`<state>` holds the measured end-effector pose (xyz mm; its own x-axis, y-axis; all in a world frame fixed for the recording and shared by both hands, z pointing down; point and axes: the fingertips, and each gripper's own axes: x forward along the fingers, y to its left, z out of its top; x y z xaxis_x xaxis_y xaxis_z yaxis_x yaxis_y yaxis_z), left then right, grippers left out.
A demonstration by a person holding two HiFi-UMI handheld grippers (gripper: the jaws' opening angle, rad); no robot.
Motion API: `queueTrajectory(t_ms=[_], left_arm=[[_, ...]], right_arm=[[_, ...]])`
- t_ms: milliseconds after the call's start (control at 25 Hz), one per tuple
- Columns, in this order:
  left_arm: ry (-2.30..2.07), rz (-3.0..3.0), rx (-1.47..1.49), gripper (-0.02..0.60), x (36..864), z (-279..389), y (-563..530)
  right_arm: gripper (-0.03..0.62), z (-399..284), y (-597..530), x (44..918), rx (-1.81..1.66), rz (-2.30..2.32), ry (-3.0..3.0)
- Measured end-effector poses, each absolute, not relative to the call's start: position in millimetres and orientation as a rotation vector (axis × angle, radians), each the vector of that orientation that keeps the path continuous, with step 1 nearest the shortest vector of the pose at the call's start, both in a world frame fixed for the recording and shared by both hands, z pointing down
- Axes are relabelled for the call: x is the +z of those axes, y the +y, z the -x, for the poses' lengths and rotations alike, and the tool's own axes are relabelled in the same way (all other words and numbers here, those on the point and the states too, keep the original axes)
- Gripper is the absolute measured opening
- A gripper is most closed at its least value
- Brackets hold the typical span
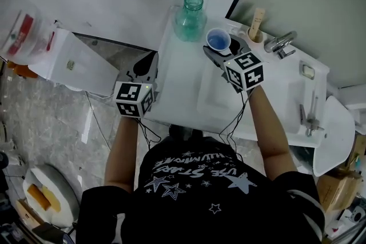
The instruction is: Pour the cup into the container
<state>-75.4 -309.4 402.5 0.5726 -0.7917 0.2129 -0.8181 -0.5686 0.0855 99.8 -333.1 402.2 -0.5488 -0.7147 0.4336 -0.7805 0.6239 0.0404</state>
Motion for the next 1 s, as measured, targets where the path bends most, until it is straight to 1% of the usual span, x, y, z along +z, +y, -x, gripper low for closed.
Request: queueTrajectory(t_ms=[240, 640, 1000], left_arm=[[-1.330, -2.644, 0.206, 0.011, 393, 70, -320], [-1.300, -2.699, 0.186, 0.011, 370, 59, -354], [-1.276, -2.695, 0.177, 0.011, 371, 58, -384]], right_arm=[[0.288, -105, -350, 384, 0.135, -1.150, -2.394], [0.287, -109, -388, 364, 0.160, -1.162, -2.379], [0.284, -116, -435, 356, 0.117, -1.166, -2.284]])
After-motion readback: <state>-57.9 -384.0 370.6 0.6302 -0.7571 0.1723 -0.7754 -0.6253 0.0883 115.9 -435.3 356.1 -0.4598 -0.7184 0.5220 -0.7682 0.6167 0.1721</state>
